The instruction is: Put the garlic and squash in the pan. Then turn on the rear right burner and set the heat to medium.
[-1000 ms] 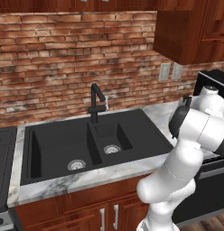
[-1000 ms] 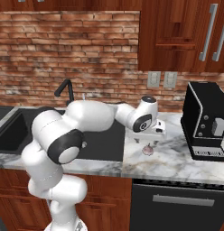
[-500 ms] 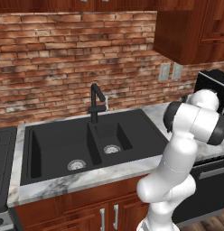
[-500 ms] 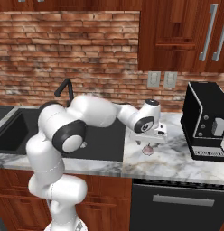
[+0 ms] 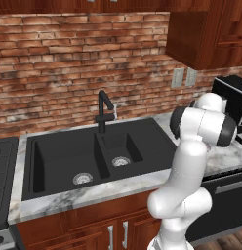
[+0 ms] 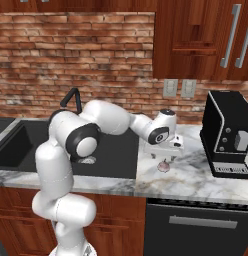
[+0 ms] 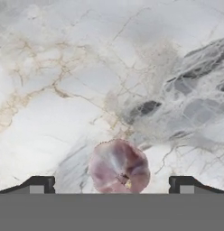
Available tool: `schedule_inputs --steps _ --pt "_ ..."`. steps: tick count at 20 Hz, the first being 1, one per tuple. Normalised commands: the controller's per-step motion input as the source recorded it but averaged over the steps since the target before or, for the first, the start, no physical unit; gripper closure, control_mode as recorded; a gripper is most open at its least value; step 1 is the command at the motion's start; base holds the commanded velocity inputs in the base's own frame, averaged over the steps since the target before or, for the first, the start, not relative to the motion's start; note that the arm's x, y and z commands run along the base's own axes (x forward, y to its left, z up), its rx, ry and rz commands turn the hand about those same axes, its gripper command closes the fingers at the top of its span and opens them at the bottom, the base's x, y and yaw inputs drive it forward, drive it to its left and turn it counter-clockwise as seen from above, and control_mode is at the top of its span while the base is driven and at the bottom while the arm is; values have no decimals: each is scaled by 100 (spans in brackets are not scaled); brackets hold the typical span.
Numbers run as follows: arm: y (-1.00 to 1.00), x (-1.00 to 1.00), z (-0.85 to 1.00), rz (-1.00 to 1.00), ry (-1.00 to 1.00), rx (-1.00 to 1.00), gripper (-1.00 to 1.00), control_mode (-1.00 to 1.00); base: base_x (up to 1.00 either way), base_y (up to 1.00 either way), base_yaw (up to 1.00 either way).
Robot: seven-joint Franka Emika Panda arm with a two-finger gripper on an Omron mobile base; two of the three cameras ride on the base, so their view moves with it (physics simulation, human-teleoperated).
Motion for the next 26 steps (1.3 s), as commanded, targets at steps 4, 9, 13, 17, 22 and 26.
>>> schedule_inputs --steps 4,9,13,17,22,26 --pt "0 -8 -26 0 1 3 -100 -100 0 0 0" --pt "0 -18 -22 0 0 6 -100 -100 0 0 0" --pt "0 0 -13 0 0 3 -100 -100 0 0 0" --pt "0 4 -16 0 0 1 -100 -100 0 0 0" --pt "-2 10 -30 0 0 0 -100 -100 0 0 0" --pt "0 0 -38 0 0 0 -100 -100 0 0 0"
